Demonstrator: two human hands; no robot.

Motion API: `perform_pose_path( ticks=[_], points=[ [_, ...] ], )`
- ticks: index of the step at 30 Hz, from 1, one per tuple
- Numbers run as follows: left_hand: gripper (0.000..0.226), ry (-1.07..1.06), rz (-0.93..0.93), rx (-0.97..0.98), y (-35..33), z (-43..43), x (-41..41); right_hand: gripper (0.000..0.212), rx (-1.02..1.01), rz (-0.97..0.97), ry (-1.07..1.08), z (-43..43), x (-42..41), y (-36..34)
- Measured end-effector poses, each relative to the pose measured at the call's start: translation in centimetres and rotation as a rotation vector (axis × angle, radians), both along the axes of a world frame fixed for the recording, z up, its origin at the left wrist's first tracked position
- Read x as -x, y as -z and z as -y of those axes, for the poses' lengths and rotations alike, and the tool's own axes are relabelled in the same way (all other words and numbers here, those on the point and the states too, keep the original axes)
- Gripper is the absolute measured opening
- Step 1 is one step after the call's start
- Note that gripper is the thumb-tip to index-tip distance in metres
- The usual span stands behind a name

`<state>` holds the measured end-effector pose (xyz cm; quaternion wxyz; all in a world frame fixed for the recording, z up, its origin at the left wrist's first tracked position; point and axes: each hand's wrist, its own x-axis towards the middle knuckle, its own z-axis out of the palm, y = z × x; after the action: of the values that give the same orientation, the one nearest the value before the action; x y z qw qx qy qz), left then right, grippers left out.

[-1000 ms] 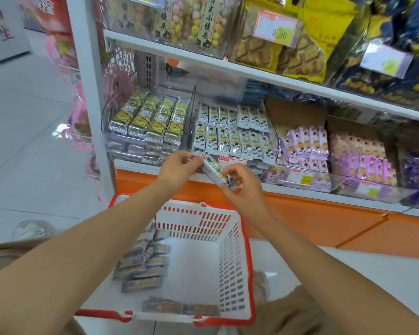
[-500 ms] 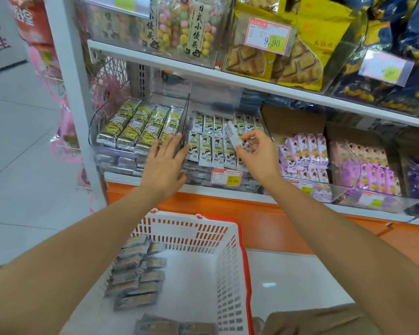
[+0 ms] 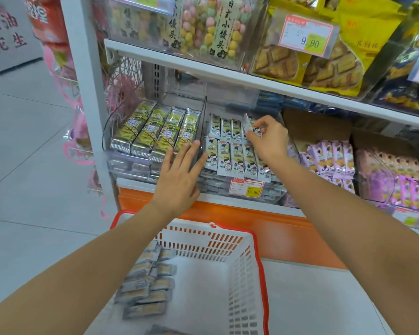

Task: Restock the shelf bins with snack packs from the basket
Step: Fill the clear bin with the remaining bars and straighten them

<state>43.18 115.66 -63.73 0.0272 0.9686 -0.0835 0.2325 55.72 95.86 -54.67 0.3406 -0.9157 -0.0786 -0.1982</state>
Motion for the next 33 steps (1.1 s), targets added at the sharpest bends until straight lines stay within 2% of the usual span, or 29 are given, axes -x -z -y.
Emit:
perform_pose_path(
  ticks=[10, 17, 20, 24, 28, 33],
  points=[
    [0.085, 0.029, 0.011, 0.012, 0.4, -0.2, 0.0, 0.035, 0.212, -0.047, 0.093, -1.8, -3.4, 1.7],
    [0.085, 0.034, 0.003, 0.002, 0.2, -0.2, 0.1, 0.039, 0.218, -0.103, 0.065, -1.2, -3.0, 1.0],
    [0.081, 0.032, 0.015, 0.002, -0.3, -0.2, 0.4, 0.035, 0.212, -0.055, 0.028, -0.3, -2.0, 1.0],
    [0.071, 0.06, 0.061, 0.017, -0.8, 0.0, 1.4, 0.024, 0.09, 0.008, -0.069, -0.2, 1.2, 0.9],
    [0.05, 0.113, 0.145, 0.06, 0.1, 0.6, 3.1, 0.016, -0.047, 0.032, -0.245, -0.8, 6.4, 1.7],
    [0.043, 0.094, 0.037, 0.007, 4.0, -0.4, 5.6, 0.014, -0.075, -0.033, -0.485, -1.3, 12.8, 5.7]
  ],
)
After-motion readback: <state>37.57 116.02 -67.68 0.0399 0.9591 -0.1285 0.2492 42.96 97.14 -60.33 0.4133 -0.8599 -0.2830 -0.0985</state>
